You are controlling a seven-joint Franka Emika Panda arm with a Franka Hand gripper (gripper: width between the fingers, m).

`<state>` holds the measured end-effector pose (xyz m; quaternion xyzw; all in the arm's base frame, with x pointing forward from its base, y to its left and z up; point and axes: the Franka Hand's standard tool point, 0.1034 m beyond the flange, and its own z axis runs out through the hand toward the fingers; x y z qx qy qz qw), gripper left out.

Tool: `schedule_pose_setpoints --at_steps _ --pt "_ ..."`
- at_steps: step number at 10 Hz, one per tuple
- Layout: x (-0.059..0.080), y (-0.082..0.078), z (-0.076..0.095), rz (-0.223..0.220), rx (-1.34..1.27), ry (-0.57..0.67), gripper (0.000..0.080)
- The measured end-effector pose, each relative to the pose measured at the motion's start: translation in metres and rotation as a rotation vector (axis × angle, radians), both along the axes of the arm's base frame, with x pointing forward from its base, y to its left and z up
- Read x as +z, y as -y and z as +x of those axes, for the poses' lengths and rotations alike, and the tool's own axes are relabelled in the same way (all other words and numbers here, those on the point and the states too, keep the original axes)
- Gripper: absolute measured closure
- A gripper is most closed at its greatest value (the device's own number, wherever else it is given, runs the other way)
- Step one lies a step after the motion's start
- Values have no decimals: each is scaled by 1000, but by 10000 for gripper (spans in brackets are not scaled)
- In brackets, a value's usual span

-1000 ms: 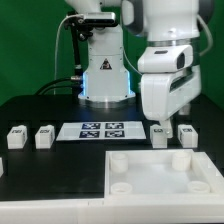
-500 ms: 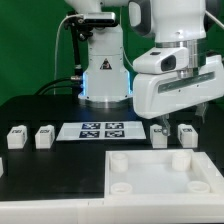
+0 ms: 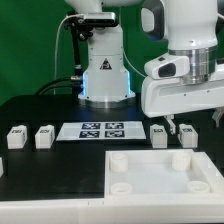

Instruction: Assemble one leg

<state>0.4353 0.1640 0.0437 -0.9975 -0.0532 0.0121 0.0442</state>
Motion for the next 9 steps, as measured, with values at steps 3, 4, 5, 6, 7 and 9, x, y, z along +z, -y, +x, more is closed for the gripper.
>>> schedule_pose_setpoints --at_steps 3,4,5,6,7,9 --pt "0 1 -14 -49 -24 -271 151" --pt "0 0 -14 -61 -38 -361 151" --pt "1 3 -19 -81 -49 -516 151" --pt "-1 3 -14 -89 -48 -599 151" --pt "-3 2 -12 -93 -42 -650 151" --pt "-5 3 -14 -106 -29 -767 151"
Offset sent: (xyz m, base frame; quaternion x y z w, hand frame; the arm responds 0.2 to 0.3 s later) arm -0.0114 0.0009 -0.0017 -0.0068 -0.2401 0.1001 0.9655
